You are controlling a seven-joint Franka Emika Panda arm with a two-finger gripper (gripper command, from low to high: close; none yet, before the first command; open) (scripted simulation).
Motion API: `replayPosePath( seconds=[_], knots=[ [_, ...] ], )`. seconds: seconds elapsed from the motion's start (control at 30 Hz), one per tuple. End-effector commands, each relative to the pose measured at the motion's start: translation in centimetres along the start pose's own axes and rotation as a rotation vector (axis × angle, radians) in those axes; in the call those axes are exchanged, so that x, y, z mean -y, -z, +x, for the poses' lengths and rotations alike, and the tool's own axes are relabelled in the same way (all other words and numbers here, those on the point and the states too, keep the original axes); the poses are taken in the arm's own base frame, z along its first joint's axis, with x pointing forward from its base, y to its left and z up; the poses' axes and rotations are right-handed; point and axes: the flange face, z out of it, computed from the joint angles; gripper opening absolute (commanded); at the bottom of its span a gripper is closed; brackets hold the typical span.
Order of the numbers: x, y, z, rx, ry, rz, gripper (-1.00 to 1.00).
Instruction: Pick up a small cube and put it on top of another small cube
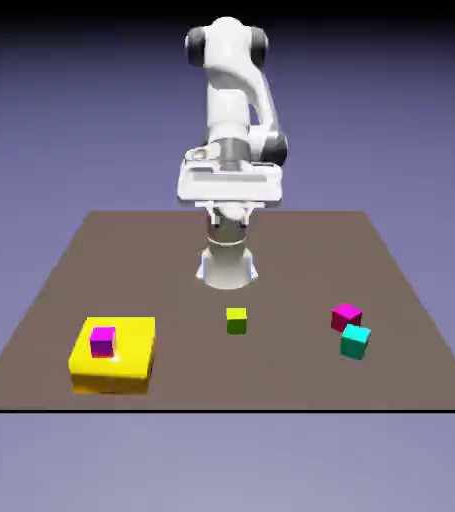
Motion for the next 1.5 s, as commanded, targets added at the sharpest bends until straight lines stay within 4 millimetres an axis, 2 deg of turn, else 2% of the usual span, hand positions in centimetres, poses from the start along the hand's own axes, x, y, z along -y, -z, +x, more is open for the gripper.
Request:
replayPosePath(
  seconds=[0.0,0.2,0.37,0.57,0.63,0.8,0.83,0.87,1.03,1.17,1.27,1.37,1.47],
  knots=[
    [-0.5,-1.5,-0.6,0.053,-0.002,-0.049,0.0],
    [-4.1,-9.3,-5.5,0.368,-0.016,-0.343,0.0],
    [-8.0,-14.0,-10.6,0.627,-0.026,-0.592,0.0],
    [-13.0,-17.2,-17.1,0.933,-0.032,-0.895,0.0],
    [-13.1,-17.2,-17.2,0.939,-0.032,-0.901,0.0],
    [-17.3,-20.0,-21.7,0.939,-0.032,-0.901,0.0],
    [-17.3,-20.0,-21.7,0.939,-0.032,-0.901,-1.0],
    [-17.3,-20.0,-21.7,0.939,-0.032,-0.901,-1.0],
    [-13.1,-17.2,-17.2,0.939,-0.032,-0.901,-1.0],
    [-5.2,-17.8,-21.8,0.953,0.321,-0.889,-1.0],
    [0.4,-17.2,-26.4,0.948,0.579,-0.866,-1.0],
    [5.5,-15.4,-31.7,0.929,0.829,-0.828,-1.0],
    [10.0,-12.5,-37.5,0.898,1.068,-0.776,-1.0]
  ],
)
